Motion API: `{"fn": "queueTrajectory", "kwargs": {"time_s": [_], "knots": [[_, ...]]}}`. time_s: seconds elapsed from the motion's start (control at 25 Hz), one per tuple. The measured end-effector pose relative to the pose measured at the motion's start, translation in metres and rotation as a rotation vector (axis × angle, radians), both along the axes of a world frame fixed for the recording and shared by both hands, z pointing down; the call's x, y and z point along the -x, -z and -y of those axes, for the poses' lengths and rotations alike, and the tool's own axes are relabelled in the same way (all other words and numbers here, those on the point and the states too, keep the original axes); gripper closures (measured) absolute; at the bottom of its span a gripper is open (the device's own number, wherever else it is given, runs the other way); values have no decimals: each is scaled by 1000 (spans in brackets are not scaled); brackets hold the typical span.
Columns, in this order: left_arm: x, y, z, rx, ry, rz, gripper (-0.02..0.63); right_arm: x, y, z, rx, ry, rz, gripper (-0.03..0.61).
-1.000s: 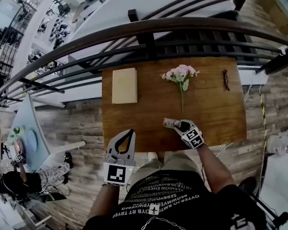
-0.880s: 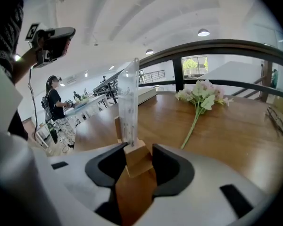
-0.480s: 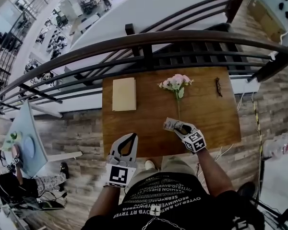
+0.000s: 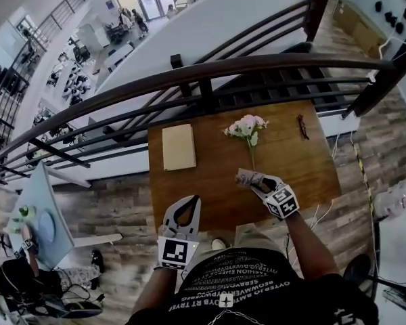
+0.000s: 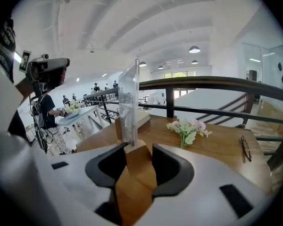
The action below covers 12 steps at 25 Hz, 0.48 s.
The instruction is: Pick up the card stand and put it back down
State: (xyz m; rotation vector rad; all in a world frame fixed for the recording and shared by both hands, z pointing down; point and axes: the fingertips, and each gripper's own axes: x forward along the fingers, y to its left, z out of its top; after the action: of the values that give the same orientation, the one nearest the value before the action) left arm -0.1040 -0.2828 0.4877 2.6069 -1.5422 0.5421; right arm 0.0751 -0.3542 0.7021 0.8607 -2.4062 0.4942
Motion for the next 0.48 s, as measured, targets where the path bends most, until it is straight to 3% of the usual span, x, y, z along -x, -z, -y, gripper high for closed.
{"fn": "queueTrajectory", "kwargs": {"time_s": [0.48], "knots": [[25,8,-21,-31,-7,-2,588,28,77,-3,-61,9,36,407]]}}
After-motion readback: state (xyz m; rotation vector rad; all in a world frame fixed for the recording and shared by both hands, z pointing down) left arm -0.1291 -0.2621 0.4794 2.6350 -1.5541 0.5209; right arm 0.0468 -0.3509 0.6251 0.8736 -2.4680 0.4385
